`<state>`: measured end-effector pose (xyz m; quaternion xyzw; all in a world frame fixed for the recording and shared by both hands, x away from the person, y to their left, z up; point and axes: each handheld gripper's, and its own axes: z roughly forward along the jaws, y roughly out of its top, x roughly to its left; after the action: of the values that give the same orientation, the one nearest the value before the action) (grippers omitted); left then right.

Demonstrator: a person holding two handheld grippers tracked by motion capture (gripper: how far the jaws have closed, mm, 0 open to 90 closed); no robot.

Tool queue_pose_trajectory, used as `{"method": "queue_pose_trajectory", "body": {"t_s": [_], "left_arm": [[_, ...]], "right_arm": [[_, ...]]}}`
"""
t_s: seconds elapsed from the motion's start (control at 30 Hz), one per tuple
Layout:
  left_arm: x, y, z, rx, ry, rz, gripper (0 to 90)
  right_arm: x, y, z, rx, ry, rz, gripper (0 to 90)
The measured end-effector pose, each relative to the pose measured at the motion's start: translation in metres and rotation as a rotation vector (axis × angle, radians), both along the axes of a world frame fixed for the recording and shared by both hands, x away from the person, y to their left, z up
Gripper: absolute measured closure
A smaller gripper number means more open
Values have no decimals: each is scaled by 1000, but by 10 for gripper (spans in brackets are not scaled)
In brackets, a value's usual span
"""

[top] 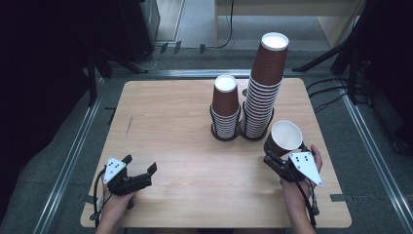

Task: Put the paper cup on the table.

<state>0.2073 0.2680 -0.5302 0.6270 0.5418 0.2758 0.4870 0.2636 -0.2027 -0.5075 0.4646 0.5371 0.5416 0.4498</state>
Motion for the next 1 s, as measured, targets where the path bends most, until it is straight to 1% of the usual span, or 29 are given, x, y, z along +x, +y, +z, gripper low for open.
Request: {"method": "queue_pose_trajectory", "body": {"t_s": [0.1, 0.23, 0.33, 0.43, 0.53, 0.6, 0.67, 0.73, 0.77, 0.9, 1.0], "left_arm": [[-2, 5, -2, 11, -6, 22, 0], [-5, 13, -3, 8, -9, 50, 0], [-7, 19, -5, 8, 2, 89, 0], [-8, 24, -7, 4, 12, 115, 0], [-11, 26, -8, 10, 17, 117, 0], [-13, 27, -9, 14, 24, 120, 0], [-15, 29, -10, 20, 33, 134, 0], [-16, 32, -9, 12, 33, 142, 0], [-17, 33, -9, 9, 33, 145, 0], [-20, 37, -9, 2, 32, 154, 0], [-21, 38, -9, 4, 34, 157, 0]], "right_arm": [[3, -3, -3, -34, 5, -11, 110], [7, -7, -5, -29, 20, -21, 109], [10, -12, -7, -23, 26, -31, 109], [16, -17, -10, -21, 40, -42, 109], [21, -21, -11, -13, 51, -53, 109], [25, -23, -11, -12, 65, -51, 109], [28, -24, -12, -26, 75, -48, 109], [31, -25, -13, -50, 91, -42, 108], [31, -25, -13, -60, 90, -47, 108], [35, -28, -13, -48, 121, -36, 111], [37, -31, -14, -51, 146, -33, 113]]}}
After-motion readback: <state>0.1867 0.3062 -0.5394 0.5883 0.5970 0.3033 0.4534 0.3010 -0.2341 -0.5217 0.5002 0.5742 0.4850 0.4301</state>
